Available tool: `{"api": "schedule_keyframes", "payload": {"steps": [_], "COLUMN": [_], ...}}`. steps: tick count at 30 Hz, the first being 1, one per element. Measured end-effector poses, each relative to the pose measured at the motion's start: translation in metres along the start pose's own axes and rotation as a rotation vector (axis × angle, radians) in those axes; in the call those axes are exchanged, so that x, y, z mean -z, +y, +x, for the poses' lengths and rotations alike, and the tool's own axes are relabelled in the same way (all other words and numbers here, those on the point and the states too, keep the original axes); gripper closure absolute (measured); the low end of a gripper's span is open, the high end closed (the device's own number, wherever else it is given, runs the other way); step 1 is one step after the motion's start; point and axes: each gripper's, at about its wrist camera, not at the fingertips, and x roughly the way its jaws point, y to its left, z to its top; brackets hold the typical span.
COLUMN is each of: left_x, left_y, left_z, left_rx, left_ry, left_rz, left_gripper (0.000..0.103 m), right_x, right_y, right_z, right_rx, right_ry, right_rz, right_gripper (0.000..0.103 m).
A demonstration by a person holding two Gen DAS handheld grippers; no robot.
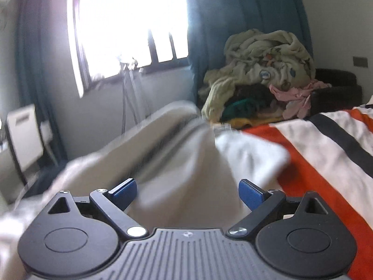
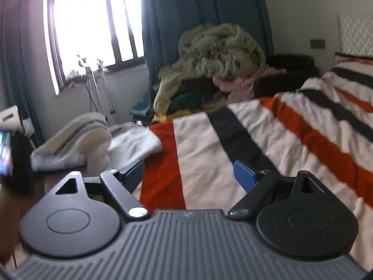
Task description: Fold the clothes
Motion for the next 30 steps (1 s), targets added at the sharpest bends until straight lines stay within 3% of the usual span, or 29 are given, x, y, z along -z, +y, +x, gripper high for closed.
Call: {"api": "schedule_keyframes", "payload": {"steps": [6, 7, 8, 9, 11, 12, 17, 22, 25, 30], "left_x": [-0.053, -0.057, -0.061, -0.064, -0.062, -0.060, -0.049, -0.025, 0.009, 0.073], "left_y": [-0.007, -0.009, -0.011, -0.014, -0.021, -0.025, -0.040, -0.048, -0.047, -0.027], "left_z": [0.084, 0.094, 0.103, 0.112, 0.111, 0.104, 0.021, -0.099, -0.168, -0.239], "left_rx": [-0.095, -0.085, -0.070, -0.054, -0.043, -0.031, 0.003, 0.091, 0.153, 0.215], "left_ry": [-0.023, 0.000, 0.027, 0.053, 0.070, 0.062, -0.084, -0.199, -0.180, -0.056], "left_rz": [0.067, 0.073, 0.080, 0.087, 0.116, 0.136, 0.197, 0.186, 0.128, -0.090], "left_gripper": [0.011, 0.021, 0.045, 0.057, 0.079, 0.082, 0.089, 0.090, 0.090, 0.090], "right_x": [0.016, 0.018, 0.020, 0.020, 0.020, 0.019, 0.012, 0.005, 0.002, -0.003], "right_y": [-0.006, -0.006, -0.007, -0.010, -0.017, -0.022, -0.044, -0.043, -0.038, -0.034], "right_z": [0.054, 0.058, 0.064, 0.068, 0.076, 0.078, 0.062, 0.042, 0.028, 0.008], "right_rx": [0.013, 0.025, 0.032, 0.035, 0.026, 0.019, 0.088, 0.090, 0.079, 0.024], "right_ry": [0.090, 0.098, 0.106, 0.117, 0.151, 0.168, 0.107, 0.049, 0.010, -0.003], "right_rz": [0.041, 0.044, 0.049, 0.061, 0.104, 0.132, 0.212, 0.184, 0.142, 0.137], "right_gripper": [0.018, 0.018, 0.018, 0.018, 0.018, 0.018, 0.018, 0.018, 0.018, 0.018]}}
